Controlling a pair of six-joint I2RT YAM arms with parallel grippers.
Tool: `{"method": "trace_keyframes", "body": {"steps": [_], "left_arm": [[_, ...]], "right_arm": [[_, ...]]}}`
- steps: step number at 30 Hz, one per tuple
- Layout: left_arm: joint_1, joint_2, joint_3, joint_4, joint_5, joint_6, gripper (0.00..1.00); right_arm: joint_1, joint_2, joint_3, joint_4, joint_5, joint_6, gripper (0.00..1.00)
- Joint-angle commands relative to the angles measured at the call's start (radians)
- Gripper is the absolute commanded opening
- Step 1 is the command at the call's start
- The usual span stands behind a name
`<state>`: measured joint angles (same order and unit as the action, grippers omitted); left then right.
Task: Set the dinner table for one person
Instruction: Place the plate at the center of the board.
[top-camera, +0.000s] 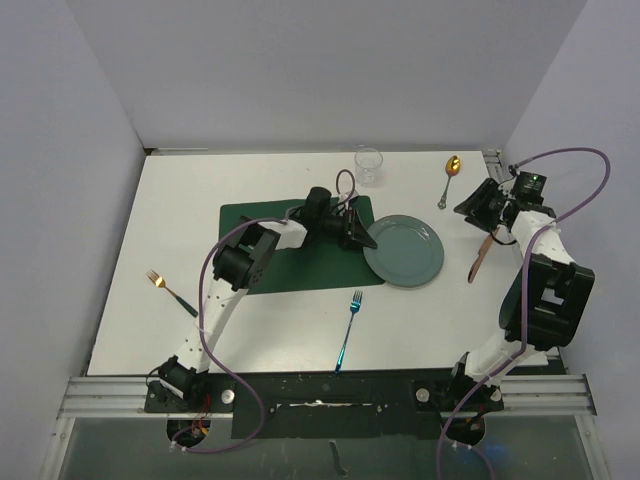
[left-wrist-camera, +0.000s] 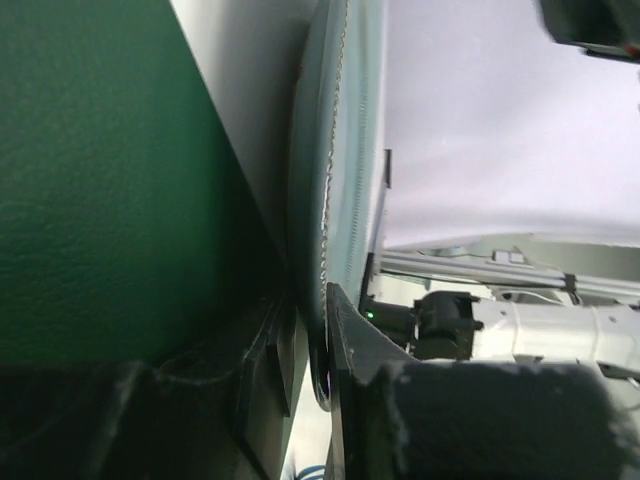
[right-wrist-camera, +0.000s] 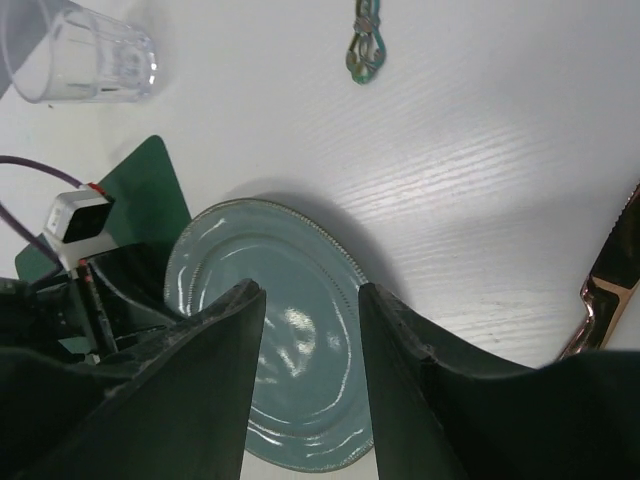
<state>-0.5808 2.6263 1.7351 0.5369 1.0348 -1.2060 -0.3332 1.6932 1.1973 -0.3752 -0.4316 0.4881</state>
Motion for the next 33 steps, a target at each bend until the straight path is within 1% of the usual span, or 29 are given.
{"method": "trace_keyframes", "body": {"steps": [1,7,10,12,17,21,26,30,33], "left_arm": [[0.001,0.037,0.061,-0.569,-0.135,0.257,0.0],[0.001,0.029,0.037,-0.552,-0.173,0.242,0.0],[0.0,0.028,0.037,-0.578,-0.201,0.259,0.0],[0.0,0.028,0.059,-0.639,-0.237,0.299,0.0],[-0.005,0.036,0.166,-0.895,-0.378,0.483,0.11],[-0.006,0.03,0.183,-0.962,-0.439,0.532,0.15],[-0.007,0.017,0.202,-1.045,-0.556,0.577,0.16],[-0.012,0.02,0.255,-1.133,-0.699,0.617,0.17],[-0.024,0.033,0.324,-1.215,-0.799,0.655,0.17]], "right_arm": [[0.002,-0.096,0.005,0.057,-0.038,0.011,0.43],[0.002,-0.132,-0.016,0.052,-0.042,0.005,0.43],[0.002,-0.14,-0.028,0.055,-0.042,-0.001,0.43],[0.001,-0.141,-0.037,0.055,-0.041,-0.005,0.43],[0.002,-0.139,-0.072,0.074,-0.04,-0.001,0.43],[0.002,-0.141,-0.09,0.086,-0.047,0.005,0.43],[0.002,-0.154,-0.101,0.088,-0.039,0.0,0.43],[0.002,-0.17,-0.112,0.087,-0.031,-0.002,0.43],[0.002,-0.177,-0.117,0.089,-0.026,0.0,0.43]]}}
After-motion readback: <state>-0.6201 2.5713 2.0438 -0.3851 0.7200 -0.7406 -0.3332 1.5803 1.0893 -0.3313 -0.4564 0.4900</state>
